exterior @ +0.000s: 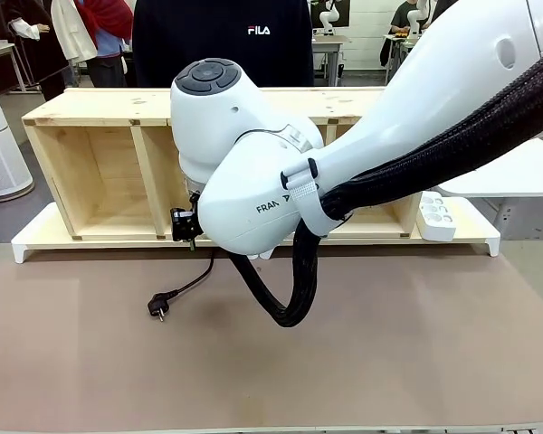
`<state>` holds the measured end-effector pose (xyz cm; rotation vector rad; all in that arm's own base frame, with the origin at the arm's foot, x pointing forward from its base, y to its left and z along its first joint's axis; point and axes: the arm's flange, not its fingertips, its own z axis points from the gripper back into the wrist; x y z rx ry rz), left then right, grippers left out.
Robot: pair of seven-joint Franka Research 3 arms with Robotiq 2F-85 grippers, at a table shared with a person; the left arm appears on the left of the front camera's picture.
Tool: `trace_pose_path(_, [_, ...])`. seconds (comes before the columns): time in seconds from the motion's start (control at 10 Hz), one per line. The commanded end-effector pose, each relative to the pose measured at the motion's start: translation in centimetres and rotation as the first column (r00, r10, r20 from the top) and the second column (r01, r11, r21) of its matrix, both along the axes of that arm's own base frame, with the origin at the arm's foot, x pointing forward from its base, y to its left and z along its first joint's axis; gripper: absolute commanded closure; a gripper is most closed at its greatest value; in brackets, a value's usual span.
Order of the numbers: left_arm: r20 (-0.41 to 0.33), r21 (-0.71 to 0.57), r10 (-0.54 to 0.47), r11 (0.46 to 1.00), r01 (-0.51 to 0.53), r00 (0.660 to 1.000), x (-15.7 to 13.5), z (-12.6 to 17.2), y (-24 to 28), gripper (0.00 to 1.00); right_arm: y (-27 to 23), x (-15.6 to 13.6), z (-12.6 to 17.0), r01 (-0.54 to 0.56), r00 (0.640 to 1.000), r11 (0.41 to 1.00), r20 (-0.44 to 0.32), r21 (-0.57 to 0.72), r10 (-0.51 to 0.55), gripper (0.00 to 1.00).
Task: Perform cable management.
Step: When the cord part of the Power Cable appears at the lower middle area of the table and stops, grasp the cord part of the Power Cable.
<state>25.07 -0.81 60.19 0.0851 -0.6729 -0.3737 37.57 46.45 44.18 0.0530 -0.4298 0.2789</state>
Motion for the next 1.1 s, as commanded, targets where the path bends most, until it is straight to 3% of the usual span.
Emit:
trace_pose_path(0.0, [0.000,-0.002,0.001,1.000,-0.001,1.000,0.0,0.0,0.1,0.00,-0.3,-0.5,-0.1,0.004,1.000,1.000,-0.005,0.001,-0.004,0.00])
trace_pose_path(0.4, [0.000,-0.002,0.001,1.000,-0.001,1.000,0.0,0.0,0.1,0.00,0.1,-0.2,0.0,-0.004,1.000,1.000,0.000,0.000,0.004,0.00])
trace_pose_path(0.8, [0.000,-0.002,0.001,1.000,-0.001,1.000,0.0,0.0,0.1,0.00,5.0,2.1,-3.7,0.116,0.990,0.961,-0.112,0.252,-0.090,0.00])
trace_pose_path(1.0, [0.000,-0.002,0.001,1.000,-0.001,1.000,0.0,0.0,0.1,0.00,6.4,2.4,-4.9,0.168,0.979,0.942,-0.157,0.290,-0.127,0.00])
